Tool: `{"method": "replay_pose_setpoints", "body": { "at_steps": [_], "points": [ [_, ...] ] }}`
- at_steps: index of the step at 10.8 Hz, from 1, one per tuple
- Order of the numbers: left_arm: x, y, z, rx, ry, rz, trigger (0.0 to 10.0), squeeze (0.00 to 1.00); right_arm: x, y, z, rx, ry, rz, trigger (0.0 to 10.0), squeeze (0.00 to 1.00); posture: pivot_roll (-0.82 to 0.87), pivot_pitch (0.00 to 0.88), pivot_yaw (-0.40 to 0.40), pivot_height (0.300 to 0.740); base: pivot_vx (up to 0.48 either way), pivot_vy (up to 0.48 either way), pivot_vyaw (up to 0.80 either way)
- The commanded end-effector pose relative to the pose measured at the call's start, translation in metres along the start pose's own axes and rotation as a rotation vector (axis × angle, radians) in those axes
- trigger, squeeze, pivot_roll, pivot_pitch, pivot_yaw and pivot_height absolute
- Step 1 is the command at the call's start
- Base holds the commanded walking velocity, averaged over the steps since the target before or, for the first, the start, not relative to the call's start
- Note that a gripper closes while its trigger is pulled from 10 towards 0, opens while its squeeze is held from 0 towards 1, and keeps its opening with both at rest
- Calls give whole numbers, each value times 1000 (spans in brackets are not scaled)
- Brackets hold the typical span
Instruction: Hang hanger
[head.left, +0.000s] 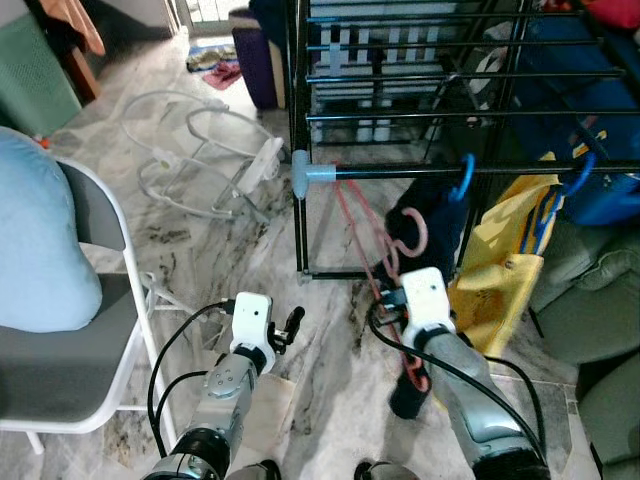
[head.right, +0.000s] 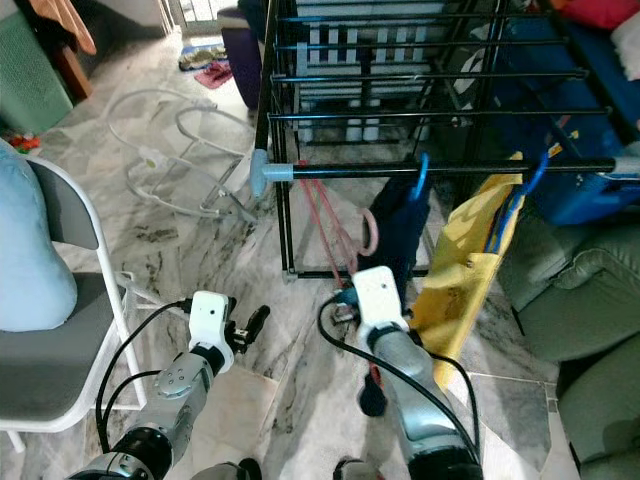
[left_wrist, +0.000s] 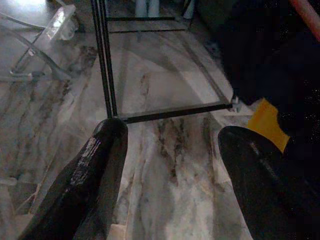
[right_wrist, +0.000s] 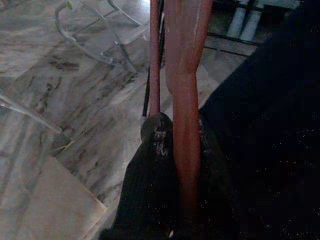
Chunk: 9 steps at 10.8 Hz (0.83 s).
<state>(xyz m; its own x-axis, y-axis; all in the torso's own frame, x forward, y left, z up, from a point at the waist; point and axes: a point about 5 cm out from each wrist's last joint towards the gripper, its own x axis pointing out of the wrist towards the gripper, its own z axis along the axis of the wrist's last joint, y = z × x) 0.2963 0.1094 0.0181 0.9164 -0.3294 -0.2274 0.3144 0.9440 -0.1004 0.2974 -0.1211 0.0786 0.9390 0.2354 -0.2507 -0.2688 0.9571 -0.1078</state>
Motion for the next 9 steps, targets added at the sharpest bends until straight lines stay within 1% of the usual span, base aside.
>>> {"method": "replay_pose_setpoints", "body": {
  "at_steps": [1,2,5,7,8,9],
  "points": [
    [-1,1,-2,14,10,-10,10000,0,5,-1,17,-7,-40,0,10000,0,-128,171,41,740,0,0,0],
    [-1,0,-1,16,6,-17,10000,0,12,-4,25,-9,-46,-1,10000,0,-128,171,41,740,0,0,0],
    [0,-1,-1,18,7,-18,10000,0,24,-9,51,-20,-92,-5,10000,0,-124,174,43,740,0,0,0],
    [-1,-3,-3,17,18,-22,10000,0,34,-9,54,-8,-64,3,10000,0,-121,175,42,740,0,0,0],
    [-1,-3,-3,16,17,-25,10000,0,44,-5,56,-6,-33,38,10000,0,-121,177,42,740,0,0,0],
    [-1,-4,-3,16,14,-26,10000,0,47,-4,59,6,-32,45,10000,0,-115,180,40,740,0,0,0]
  ]
}}
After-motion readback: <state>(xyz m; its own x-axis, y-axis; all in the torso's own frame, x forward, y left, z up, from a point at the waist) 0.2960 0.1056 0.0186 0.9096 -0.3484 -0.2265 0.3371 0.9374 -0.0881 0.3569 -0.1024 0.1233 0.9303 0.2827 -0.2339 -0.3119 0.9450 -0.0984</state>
